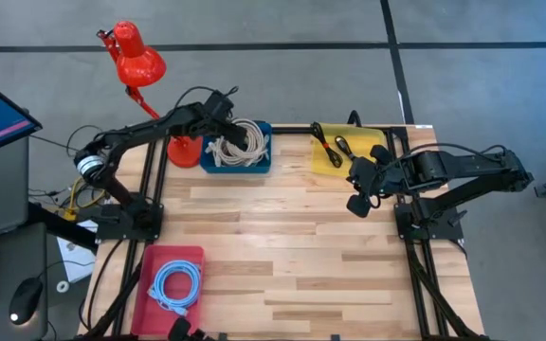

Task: Pick & Place USB Port
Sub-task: Put the brown display cable into the blue bin, then return to Home Position

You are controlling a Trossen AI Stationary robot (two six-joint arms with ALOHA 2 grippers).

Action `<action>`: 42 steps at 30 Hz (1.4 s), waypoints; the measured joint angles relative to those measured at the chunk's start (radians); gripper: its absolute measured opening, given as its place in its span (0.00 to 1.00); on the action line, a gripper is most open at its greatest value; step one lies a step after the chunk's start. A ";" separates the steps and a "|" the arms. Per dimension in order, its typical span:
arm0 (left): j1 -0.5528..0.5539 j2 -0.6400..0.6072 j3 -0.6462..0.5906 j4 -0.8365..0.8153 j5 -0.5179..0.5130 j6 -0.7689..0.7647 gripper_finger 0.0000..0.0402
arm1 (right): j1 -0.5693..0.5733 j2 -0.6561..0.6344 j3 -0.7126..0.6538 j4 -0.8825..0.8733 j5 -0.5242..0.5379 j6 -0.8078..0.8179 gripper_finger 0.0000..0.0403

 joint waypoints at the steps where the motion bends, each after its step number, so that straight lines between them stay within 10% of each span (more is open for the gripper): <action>1: -0.004 -0.017 0.000 -0.002 0.000 0.000 0.33 | 0.000 0.000 0.000 0.000 0.000 0.000 0.00; 13: -0.102 -0.240 0.000 -0.039 0.065 0.000 0.27 | 0.000 0.000 0.000 0.000 0.000 0.000 0.00; 26: -0.447 -0.435 0.000 -0.042 0.090 0.057 0.01 | 0.023 0.000 0.000 0.002 -0.002 -0.057 0.00; 34: -0.668 -0.450 0.000 -0.041 -0.046 0.074 0.01 | 0.036 0.000 0.000 0.004 -0.003 -0.079 0.00; 42: -0.813 -0.450 0.000 -0.039 -0.333 -0.223 0.01 | 0.021 0.000 0.000 0.020 -0.002 -0.046 0.00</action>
